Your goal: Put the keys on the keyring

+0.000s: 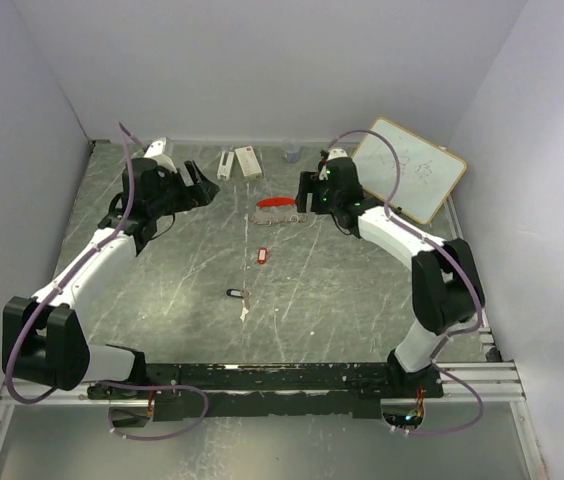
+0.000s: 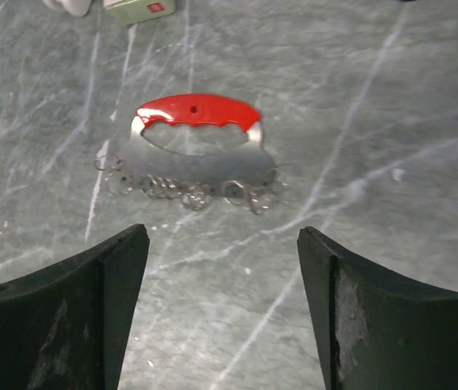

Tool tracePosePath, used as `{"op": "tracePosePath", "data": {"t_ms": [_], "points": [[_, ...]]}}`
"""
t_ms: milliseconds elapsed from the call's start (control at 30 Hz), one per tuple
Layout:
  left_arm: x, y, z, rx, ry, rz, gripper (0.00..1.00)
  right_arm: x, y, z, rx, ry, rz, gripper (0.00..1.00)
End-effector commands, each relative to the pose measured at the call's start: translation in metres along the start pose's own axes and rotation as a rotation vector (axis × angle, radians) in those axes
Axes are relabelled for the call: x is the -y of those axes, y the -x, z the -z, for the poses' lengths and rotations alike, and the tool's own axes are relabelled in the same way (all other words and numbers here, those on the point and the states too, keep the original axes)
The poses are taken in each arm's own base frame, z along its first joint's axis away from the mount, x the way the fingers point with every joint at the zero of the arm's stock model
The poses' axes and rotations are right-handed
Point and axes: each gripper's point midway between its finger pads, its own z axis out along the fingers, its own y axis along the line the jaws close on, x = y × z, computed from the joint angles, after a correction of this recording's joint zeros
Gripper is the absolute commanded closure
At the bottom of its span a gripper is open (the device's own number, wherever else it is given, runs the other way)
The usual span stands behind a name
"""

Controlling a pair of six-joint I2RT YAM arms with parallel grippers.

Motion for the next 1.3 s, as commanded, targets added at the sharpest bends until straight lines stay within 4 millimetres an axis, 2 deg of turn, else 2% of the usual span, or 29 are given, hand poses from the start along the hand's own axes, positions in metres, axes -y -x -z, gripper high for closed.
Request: {"op": "tracePosePath", "data": {"t_ms": [0, 167, 367, 600, 733, 800, 833, 933, 1267], "points": [[0.004, -0.027, -0.007, -0.071, -0.015, -0.015, 0.04, -0.028, 0.002, -0.016, -0.025, 0.085, 0.016, 0.29], [0.006, -0.049, -0.012, -0.124, -0.025, -0.013, 0.04, -0.04, -0.012, -0.036, -0.079, 0.125, 0.014, 0.42], [0.004, -0.058, -0.013, -0.145, -0.02, -0.017, 0.04, -0.046, -0.035, -0.056, -0.145, 0.138, 0.026, 0.53], [0.003, -0.063, -0.014, -0.158, -0.018, -0.016, 0.04, -0.048, -0.057, -0.073, -0.193, 0.135, 0.029, 0.58], [0.002, -0.065, -0.014, -0.163, -0.017, -0.015, 0.04, -0.046, -0.063, -0.08, -0.206, 0.129, 0.027, 0.61], [0.001, -0.066, -0.014, -0.167, -0.015, -0.016, 0.04, -0.048, -0.059, -0.08, -0.198, 0.131, 0.028, 0.63], [0.001, -0.067, -0.015, -0.168, -0.014, -0.015, 0.04, -0.045, -0.068, -0.086, -0.217, 0.124, 0.027, 0.64], [0.0, -0.069, -0.016, -0.175, -0.014, -0.015, 0.04, -0.043, -0.073, -0.092, -0.23, 0.117, 0.028, 0.65], [-0.003, -0.07, -0.017, -0.177, -0.003, -0.023, 0.04, -0.039, -0.076, -0.1, -0.234, 0.092, 0.027, 0.74]]}}
